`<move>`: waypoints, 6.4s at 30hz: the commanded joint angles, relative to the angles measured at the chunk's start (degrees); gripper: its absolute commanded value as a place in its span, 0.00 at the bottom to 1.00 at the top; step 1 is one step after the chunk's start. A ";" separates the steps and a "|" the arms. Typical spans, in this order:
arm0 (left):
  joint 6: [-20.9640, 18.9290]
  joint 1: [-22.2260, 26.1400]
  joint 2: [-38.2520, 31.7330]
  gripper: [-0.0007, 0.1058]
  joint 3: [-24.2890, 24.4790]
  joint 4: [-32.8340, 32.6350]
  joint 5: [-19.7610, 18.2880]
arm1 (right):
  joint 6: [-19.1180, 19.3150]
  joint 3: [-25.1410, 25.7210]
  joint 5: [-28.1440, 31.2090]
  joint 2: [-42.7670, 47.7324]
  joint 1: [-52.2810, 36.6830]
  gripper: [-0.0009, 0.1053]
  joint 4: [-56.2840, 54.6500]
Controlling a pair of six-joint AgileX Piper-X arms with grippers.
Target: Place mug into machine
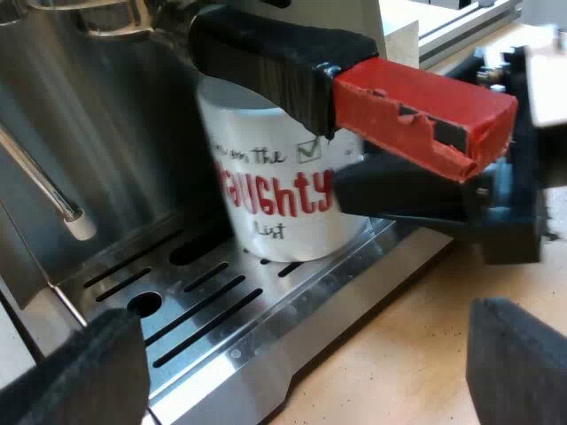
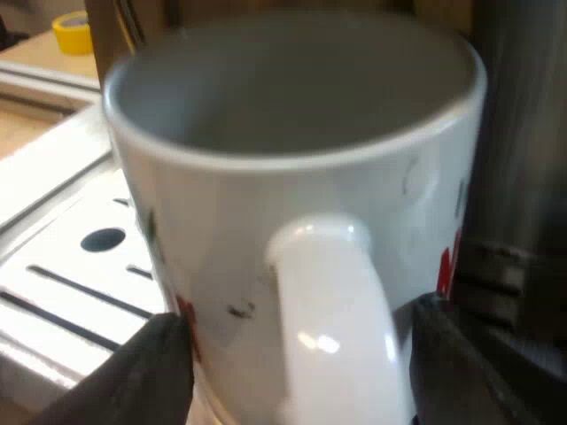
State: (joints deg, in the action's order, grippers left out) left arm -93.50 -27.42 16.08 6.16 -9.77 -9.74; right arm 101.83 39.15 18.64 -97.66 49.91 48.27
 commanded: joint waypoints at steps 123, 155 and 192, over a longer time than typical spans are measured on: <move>-0.90 -0.21 -18.52 0.71 30.20 -34.10 -4.25 | 0.30 25.18 34.70 6.93 10.95 0.01 -26.32; -10.07 -0.21 -16.94 0.71 30.20 -31.36 1.80 | -10.43 25.18 22.26 29.82 22.71 0.69 -66.27; -6.28 26.29 7.71 0.71 41.51 -29.23 0.22 | 0.39 25.18 -17.14 60.61 -54.62 0.65 -96.60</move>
State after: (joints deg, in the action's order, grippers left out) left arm -99.89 -1.19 24.53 47.00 -38.60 -9.50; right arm 101.57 63.92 2.07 -37.94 -4.51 -48.03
